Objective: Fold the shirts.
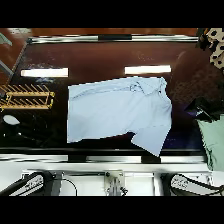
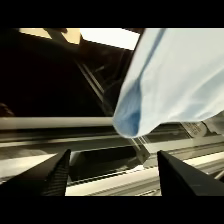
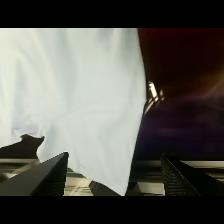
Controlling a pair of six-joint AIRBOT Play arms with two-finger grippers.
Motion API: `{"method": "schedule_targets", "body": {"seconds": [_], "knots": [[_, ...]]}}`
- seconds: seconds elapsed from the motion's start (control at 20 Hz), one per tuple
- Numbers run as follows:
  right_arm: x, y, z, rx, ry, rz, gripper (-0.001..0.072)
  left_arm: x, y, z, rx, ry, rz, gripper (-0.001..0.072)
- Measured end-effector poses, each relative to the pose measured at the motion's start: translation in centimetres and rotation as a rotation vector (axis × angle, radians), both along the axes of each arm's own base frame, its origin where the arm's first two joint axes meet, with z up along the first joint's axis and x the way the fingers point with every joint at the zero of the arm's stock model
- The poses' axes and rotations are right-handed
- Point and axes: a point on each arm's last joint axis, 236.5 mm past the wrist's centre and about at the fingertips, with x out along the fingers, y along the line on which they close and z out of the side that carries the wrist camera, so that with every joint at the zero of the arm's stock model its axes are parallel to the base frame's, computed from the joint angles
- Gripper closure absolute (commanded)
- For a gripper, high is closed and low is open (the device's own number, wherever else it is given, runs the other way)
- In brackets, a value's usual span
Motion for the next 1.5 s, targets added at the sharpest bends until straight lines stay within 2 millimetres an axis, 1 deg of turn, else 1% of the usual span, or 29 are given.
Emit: {"method": "schedule_targets", "body": {"seconds": [0.05, 0.15, 0.2, 0.35, 0.4, 0.45, 0.55, 0.65, 0.7, 0.75, 0.85, 0.95, 1.1, 1.25, 1.3, 1.35, 1.5], "knots": [[0.2, -0.1, 0.0, 0.003, -0.015, -0.011, 0.0021, -0.5, -0.2, -0.5, -0.008, 0.0, 0.013, 0.0089], [0.3, 0.1, -0.1, 0.014, -0.023, -0.017, 0.0022, -0.5, -0.6, -1.2, -0.02, -0.018, 0.047, 0.0093], [0.4, 0.1, 0.0, 0.015, -0.032, -0.022, 0.0022, -0.3, -1.0, -1.2, -0.033, -0.03, 0.059, 0.0108], [0.5, 0.1, 0.0, 0.019, -0.039, -0.026, 0.0022, 0.8, -1.7, -1.4, -0.045, -0.079, 0.092, 0.0112], [0.5, 0.1, 0.0, 0.02, -0.041, -0.028, 0.0022, 1.0, -2.0, -1.5, -0.049, -0.085, 0.094, 0.0126], [0.6, 0.1, 0.0, 0.021, -0.043, -0.029, 0.0022, 1.1, -2.2, -1.6, -0.049, -0.087, 0.095, 0.0203], [0.6, 0.1, 0.0, 0.021, -0.045, -0.03, 0.0022, 1.2, -2.8, -2.0, -0.054, -0.081, 0.091, 0.0219], [0.6, 0.1, 0.0, 0.022, -0.045, -0.032, 0.0022, 1.2, -3.5, -2.5, -0.062, -0.068, 0.087, 0.047], [0.6, 0.1, -0.1, 0.022, -0.045, -0.032, 0.0022, 1.1, -3.7, -2.8, -0.06, -0.061, 0.083, 0.0638], [0.6, 0.1, -0.1, 0.019, -0.043, -0.031, 0.0022, 1.0, -3.7, -3.0, -0.055, -0.057, 0.076, 0.0675], [-0.2, 0.0, -0.7, -0.006, -0.004, -0.006, 0.0022, 1.0, -4.0, -3.1, -0.063, -0.053, 0.077, 0.0676], [-1.4, 0.5, -1.7, -0.023, 0.049, 0.035, 0.0021, 1.1, -4.2, -3.0, -0.065, -0.057, 0.067, 0.0676], [-2.3, 2.3, -3.8, 0.003, 0.088, 0.077, 0.0022, 1.7, -4.2, -2.5, -0.068, -0.084, 0.036, 0.0676], [-3.0, 4.1, -6.2, 0.069, 0.125, 0.074, 0.0022, 2.4, -4.5, -1.3, -0.09, -0.116, 0.004, 0.0675], [-3.1, 4.4, -7.1, 0.082, 0.136, 0.069, 0.0033, 2.7, -4.5, -1.0, -0.092, -0.127, -0.003, 0.0675], [-2.9, 4.5, -7.8, 0.088, 0.139, 0.061, 0.0109, 3.0, -4.5, -0.7, -0.095, -0.138, -0.012, 0.0675], [-2.6, 4.5, -9.6, 0.09, 0.15, 0.037, 0.0113, 3.6, -4.5, 0.1, -0.102, -0.163, -0.03, 0.0675]]}}
